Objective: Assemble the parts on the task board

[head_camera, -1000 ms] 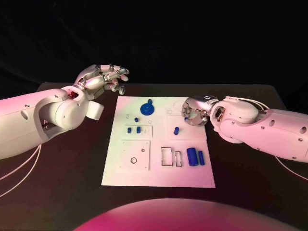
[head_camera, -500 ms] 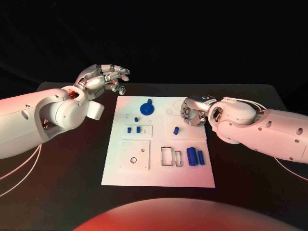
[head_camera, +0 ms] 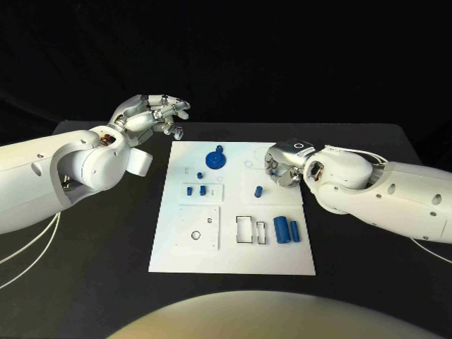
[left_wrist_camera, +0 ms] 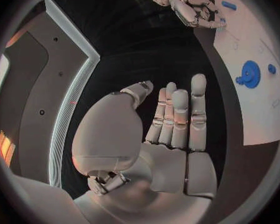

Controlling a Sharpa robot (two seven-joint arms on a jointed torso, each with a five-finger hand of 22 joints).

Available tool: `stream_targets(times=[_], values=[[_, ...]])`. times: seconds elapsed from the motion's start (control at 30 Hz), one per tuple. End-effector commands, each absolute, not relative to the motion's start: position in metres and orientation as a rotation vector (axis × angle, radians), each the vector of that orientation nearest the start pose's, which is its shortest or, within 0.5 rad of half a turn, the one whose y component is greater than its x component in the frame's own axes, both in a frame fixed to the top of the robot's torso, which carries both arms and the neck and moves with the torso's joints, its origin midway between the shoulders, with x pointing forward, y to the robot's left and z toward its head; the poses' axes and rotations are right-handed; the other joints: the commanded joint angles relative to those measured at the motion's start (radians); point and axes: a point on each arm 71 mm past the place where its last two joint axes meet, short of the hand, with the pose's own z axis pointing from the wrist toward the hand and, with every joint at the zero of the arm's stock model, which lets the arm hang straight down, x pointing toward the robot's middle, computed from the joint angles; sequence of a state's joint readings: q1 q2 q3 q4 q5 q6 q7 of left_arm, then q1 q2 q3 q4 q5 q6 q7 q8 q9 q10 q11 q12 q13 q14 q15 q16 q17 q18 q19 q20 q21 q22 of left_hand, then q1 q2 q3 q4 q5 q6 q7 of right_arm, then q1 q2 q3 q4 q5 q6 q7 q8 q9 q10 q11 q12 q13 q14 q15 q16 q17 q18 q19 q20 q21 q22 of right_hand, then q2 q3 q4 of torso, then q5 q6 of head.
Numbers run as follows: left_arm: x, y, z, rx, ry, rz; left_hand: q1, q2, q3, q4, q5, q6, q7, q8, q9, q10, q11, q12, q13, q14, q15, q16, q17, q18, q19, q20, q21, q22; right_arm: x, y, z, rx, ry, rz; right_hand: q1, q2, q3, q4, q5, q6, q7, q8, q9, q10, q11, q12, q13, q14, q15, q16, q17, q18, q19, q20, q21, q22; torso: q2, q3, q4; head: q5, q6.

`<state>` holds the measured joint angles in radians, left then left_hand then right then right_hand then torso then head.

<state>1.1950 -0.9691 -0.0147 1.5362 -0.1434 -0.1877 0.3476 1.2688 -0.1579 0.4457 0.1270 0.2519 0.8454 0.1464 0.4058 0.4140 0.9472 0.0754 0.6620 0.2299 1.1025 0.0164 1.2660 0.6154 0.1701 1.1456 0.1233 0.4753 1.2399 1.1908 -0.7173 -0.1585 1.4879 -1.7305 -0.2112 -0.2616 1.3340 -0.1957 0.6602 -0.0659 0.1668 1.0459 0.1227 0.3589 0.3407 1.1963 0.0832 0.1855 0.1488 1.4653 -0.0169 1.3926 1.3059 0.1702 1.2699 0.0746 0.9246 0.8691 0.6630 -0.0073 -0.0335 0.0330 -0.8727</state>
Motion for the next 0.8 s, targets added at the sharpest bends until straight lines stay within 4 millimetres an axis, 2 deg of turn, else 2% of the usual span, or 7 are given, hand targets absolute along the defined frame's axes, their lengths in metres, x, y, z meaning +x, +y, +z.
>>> stream_targets(times=[0.03, 0.13, 0.17, 0.3, 0.8], values=[[0.485, 0.258, -0.169, -0.974, 1.489, -1.512, 0.008, -0.001, 0.001, 0.006, 0.006, -0.01, 0.002, -0.001, 0.001, 0.002, 0.006, -0.006, -0.002, 0.003, 0.0, -0.002, -0.001, 0.007, 0.008, 0.0, 0.003, 0.001, 0.463, -0.153, -0.245, -0.479, 1.745, 0.418, 0.023, 0.013, 0.02, -0.021, 0.018, 0.014, -0.002, 0.008, 0.015, 0.045, -0.031, 0.018, 0.032, 0.059, -0.01, 0.009, 0.005, -0.02, 0.001, -0.011, 0.022, 0.022, 0.001, 0.0004, -0.0014, 0.0, 0.0], [0.485, 0.258, -0.169, -0.975, 1.492, -1.51, 0.007, -0.001, 0.001, 0.008, 0.007, -0.012, 0.002, -0.002, 0.001, 0.001, 0.007, -0.006, -0.002, 0.003, 0.0, -0.003, -0.001, 0.006, 0.009, 0.0, 0.004, 0.001, 0.461, -0.153, -0.241, -0.459, 1.708, 0.446, 0.019, 0.015, 0.039, -0.032, 0.02, 0.021, -0.006, 0.012, 0.03, 0.054, -0.035, 0.022, 0.047, 0.059, -0.014, 0.013, 0.006, -0.022, -0.001, -0.015, 0.04, 0.042, 0.0, 0.0007, -0.0017, -0.001, 0.0], [0.486, 0.258, -0.169, -0.976, 1.493, -1.509, 0.006, -0.001, 0.0, 0.009, 0.007, -0.014, 0.003, -0.003, 0.001, 0.001, 0.007, -0.007, -0.003, 0.003, 0.001, -0.003, -0.001, 0.006, 0.01, 0.0, 0.005, 0.001, 0.461, -0.153, -0.24, -0.451, 1.697, 0.454, 0.02, 0.02, 0.052, -0.037, -0.01, 0.023, -0.007, 0.012, 0.039, 0.056, -0.037, 0.023, 0.057, 0.059, -0.015, 0.015, 0.005, -0.022, -0.004, -0.016, 0.046, 0.05, 0.0, 0.0008, -0.001, -0.002, 0.0], [0.488, 0.259, -0.171, -0.981, 1.496, -1.502, 0.003, -0.003, -0.003, 0.014, 0.009, -0.025, 0.006, -0.008, -0.001, 0.001, 0.009, -0.008, -0.004, 0.003, 0.002, -0.004, -0.002, 0.006, 0.012, 0.0, 0.006, 0.001, 0.46, -0.154, -0.234, -0.422, 1.657, 0.483, 0.016, 0.023, 0.074, -0.045, -0.055, 0.024, -0.009, 0.011, 0.055, 0.057, -0.038, 0.022, 0.074, 0.058, -0.016, 0.017, 0.004, -0.022, -0.011, -0.017, 0.055, 0.063, -0.001, 0.0011, -0.0012, -0.002, 0.0], [0.491, 0.26, -0.173, -0.989, 1.506, -1.496, 0.001, -0.003, -0.005, 0.018, 0.011, -0.033, 0.009, -0.01, -0.001, 0.001, 0.01, -0.009, -0.005, 0.003, 0.003, -0.006, -0.004, 0.006, 0.012, 0.001, 0.005, 0.0, 0.457, -0.163, -0.211, -0.34, 1.617, 0.538, 0.014, 0.021, 0.079, -0.047, -0.063, 0.024, -0.009, 0.01, 0.061, 0.057, -0.038, 0.022, 0.08, 0.058, -0.016, 0.018, 0.004, -0.022, -0.012, -0.016, 0.058, 0.068, -0.001, -0.0001, -0.0005, 0.0, 0.0]])
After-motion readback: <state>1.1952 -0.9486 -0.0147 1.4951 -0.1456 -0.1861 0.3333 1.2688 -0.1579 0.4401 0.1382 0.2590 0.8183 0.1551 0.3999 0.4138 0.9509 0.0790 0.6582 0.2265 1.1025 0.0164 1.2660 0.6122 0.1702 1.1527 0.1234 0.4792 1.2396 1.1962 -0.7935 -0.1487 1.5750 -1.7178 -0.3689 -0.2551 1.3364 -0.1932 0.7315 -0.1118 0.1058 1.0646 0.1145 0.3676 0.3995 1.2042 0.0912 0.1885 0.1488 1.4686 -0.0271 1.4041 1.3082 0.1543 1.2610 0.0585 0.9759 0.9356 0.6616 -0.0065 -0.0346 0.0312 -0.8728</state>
